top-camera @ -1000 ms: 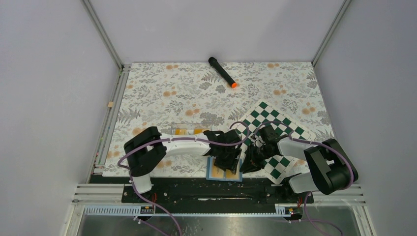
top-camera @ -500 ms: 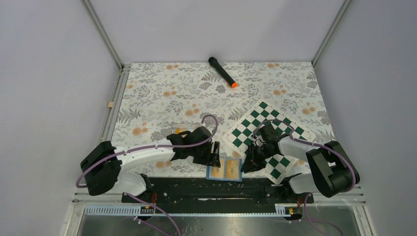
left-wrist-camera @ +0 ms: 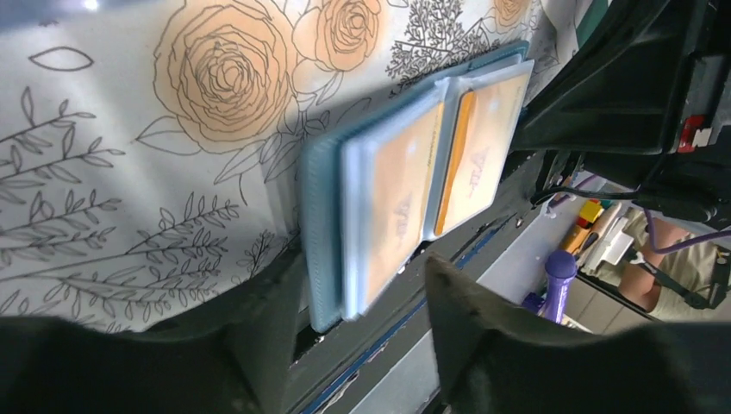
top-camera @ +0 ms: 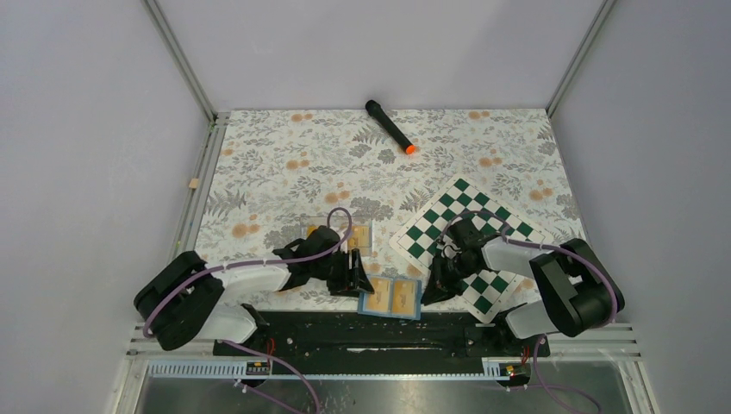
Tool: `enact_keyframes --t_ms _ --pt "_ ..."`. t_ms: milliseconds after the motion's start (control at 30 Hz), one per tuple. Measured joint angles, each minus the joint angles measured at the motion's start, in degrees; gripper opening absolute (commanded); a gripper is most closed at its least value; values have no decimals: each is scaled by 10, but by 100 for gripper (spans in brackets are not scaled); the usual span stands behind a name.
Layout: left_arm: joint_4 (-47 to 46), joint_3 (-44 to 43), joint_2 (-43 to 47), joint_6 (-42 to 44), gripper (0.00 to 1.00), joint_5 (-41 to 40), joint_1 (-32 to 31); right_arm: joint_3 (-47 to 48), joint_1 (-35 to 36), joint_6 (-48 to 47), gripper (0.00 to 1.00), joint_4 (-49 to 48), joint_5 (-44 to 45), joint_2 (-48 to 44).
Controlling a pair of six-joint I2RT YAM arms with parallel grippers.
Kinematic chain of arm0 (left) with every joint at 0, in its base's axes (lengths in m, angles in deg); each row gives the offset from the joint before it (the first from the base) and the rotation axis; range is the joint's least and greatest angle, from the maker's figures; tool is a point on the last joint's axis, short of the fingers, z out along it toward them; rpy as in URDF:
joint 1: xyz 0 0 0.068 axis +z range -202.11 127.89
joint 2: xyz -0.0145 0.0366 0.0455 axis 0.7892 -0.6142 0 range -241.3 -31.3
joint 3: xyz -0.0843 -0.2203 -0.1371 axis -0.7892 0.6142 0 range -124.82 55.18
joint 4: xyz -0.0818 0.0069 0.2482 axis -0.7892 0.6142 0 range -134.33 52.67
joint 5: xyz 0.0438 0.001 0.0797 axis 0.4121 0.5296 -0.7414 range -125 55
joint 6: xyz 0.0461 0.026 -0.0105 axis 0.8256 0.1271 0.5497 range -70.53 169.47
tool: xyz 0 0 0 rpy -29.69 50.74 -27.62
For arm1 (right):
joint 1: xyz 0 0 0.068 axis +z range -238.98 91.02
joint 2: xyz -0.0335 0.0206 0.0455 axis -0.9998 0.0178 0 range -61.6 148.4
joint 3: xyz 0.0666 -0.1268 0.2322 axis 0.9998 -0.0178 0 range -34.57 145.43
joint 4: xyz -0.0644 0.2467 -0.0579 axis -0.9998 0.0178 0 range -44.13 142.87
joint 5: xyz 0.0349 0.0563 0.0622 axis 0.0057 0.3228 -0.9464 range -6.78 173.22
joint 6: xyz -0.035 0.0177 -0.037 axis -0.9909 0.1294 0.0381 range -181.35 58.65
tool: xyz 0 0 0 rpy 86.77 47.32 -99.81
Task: Put the credit cards into the card holder
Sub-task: Close the card holder at the center of the board.
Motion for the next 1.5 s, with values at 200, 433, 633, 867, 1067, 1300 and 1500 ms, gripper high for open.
enact_keyframes --t_ms 200,433,633,867,1067,1300,1500 --pt "-36 0 -38 -15 31 24 3 0 8 6 13 -5 -5 6" --pt "-2 -36 -18 -12 34 33 -16 2 21 12 13 -9 -5 8" --pt "-10 -83 -18 -12 37 41 -57 7 38 17 13 -14 -3 14" --pt "-57 -100 -102 -30 41 54 -102 13 51 29 12 -24 -5 26" --pt "-93 -112 -157 -46 41 56 -127 23 66 36 13 -26 0 33" --pt "-61 -119 -159 -41 22 28 -132 29 71 37 19 -23 11 29" --pt "2 -123 -139 -21 11 -17 -133 30 71 33 27 -12 34 -3"
